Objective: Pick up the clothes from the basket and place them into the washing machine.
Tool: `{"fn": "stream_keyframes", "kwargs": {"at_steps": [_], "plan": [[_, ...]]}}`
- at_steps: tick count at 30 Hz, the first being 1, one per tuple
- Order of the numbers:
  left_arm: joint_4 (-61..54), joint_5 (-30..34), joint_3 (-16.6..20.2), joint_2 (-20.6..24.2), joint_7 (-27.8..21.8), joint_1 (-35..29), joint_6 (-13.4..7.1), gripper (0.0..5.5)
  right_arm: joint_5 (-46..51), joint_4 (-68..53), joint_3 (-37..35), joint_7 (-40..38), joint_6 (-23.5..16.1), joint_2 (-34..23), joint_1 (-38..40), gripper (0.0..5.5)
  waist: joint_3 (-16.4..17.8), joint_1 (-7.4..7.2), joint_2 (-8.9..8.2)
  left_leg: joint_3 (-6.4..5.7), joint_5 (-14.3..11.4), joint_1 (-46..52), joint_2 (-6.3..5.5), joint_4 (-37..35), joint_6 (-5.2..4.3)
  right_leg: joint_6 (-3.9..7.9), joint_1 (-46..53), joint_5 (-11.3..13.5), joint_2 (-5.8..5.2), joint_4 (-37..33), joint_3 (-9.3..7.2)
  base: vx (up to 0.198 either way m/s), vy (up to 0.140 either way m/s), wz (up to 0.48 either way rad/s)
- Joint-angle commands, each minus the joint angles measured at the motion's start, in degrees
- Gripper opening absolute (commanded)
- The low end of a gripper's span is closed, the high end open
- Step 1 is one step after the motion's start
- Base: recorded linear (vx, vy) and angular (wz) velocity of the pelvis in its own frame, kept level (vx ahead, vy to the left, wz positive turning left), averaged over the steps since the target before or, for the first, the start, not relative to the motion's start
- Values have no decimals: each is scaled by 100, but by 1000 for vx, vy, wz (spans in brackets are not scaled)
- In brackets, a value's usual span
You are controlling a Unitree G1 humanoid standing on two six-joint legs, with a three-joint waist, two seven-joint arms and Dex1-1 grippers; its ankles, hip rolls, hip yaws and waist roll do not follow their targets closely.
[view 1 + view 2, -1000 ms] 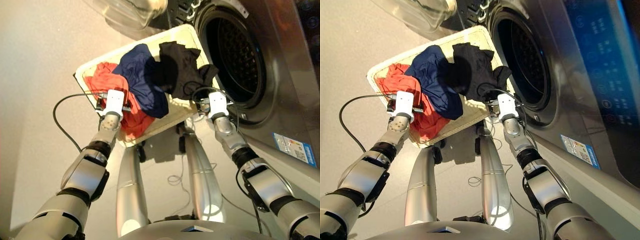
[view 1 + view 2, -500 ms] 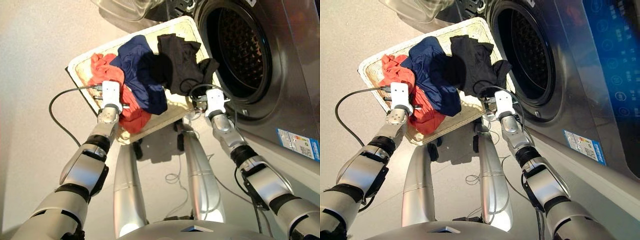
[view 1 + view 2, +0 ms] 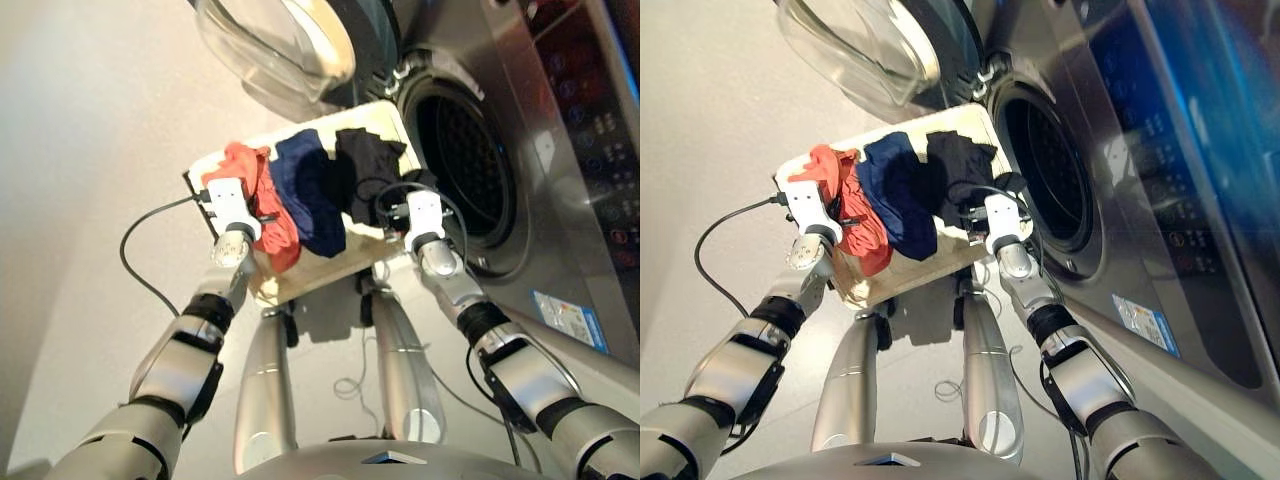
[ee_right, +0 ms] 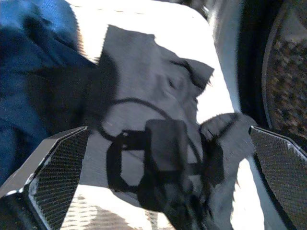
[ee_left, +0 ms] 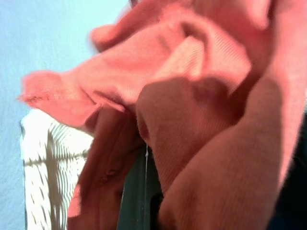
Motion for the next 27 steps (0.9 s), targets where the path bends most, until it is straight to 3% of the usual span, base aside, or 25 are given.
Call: {"fn": "stream_keyframes", "kwargs": {"at_steps": [1,11,21,27], "plan": [[-995,-96,341,18,71,268,-433,0,-367,-615,196,209,-231,-293,74,550,-230,47,371,-197,-500,270,250,459,-128,442,604,466,-222,-973,-66,-46,-51,23],[-2351,-385,249,-211,-75,433,-518,0,-1250,-1996,919,685,-395,-717,-417,550,-265,145,644,-64,-459,350,334,380,-72,431,458,514,-141,-917,50,-34,-24,15],[-2495,-806,-148,-429,-198,186,-504,0,-1393,-2162,1674,1101,-448,-488,-1010,550,-369,225,879,-1,-321,452,289,147,-86,464,380,589,-174,-961,110,0,0,0],[-2894,-1214,-437,-508,-391,198,-434,0,-1318,-1987,1648,1080,-433,-362,-1063,550,-396,274,1010,-14,-285,476,287,79,-98,477,360,608,-194,-986,108,0,0,0]]}}
